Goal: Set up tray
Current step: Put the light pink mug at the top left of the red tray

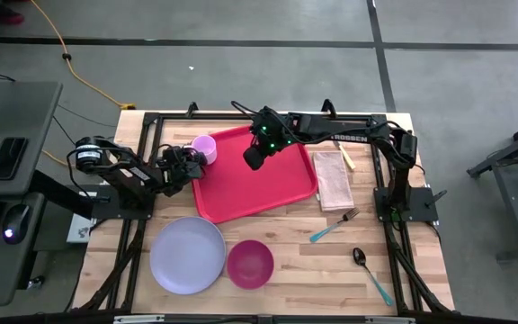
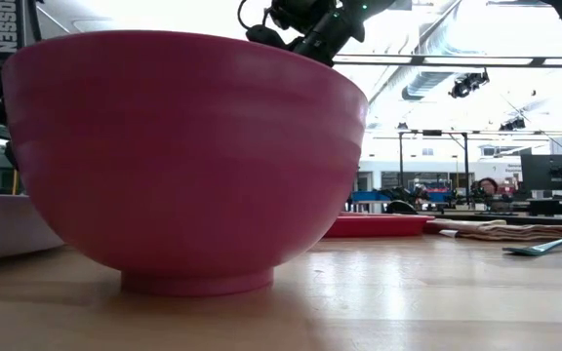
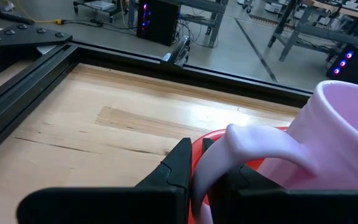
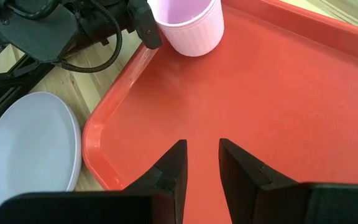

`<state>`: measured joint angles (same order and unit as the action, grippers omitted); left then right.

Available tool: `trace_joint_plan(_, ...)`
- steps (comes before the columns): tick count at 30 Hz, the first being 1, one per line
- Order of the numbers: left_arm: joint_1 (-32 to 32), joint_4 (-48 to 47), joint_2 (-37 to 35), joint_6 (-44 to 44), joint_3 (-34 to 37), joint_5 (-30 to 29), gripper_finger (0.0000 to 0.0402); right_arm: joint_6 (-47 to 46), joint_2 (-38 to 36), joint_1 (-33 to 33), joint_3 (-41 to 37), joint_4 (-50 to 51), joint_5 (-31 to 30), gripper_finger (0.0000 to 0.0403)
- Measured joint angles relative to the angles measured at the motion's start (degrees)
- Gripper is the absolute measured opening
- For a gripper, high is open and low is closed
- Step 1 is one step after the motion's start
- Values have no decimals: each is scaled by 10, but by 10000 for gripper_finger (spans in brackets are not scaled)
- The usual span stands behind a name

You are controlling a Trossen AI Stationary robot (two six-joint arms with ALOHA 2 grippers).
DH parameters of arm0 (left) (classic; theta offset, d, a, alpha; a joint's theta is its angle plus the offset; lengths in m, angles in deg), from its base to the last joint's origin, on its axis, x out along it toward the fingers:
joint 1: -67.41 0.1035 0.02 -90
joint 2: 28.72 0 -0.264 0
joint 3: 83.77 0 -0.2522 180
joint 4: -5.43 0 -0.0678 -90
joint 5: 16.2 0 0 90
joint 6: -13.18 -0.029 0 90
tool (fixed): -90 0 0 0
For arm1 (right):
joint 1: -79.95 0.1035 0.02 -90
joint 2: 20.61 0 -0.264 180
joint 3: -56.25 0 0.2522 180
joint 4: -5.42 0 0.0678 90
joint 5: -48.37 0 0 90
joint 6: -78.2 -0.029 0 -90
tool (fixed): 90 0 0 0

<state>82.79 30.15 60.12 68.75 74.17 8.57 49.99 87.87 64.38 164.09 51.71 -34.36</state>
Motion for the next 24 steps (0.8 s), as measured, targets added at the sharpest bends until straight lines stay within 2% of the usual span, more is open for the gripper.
trace_joint_plan(7, 0, 0, 0, 0, 0, 0, 76, 0, 0, 0, 0, 0, 0, 71)
trace_joint_plan(16, 0, 0, 0, 0, 0, 3, 156, 1, 0, 0, 0, 2, 0, 71)
trace_joint_plan(24, 0, 1, -3, -16, 0, 3, 189, 2, 0, 0, 0, 13, 0, 71)
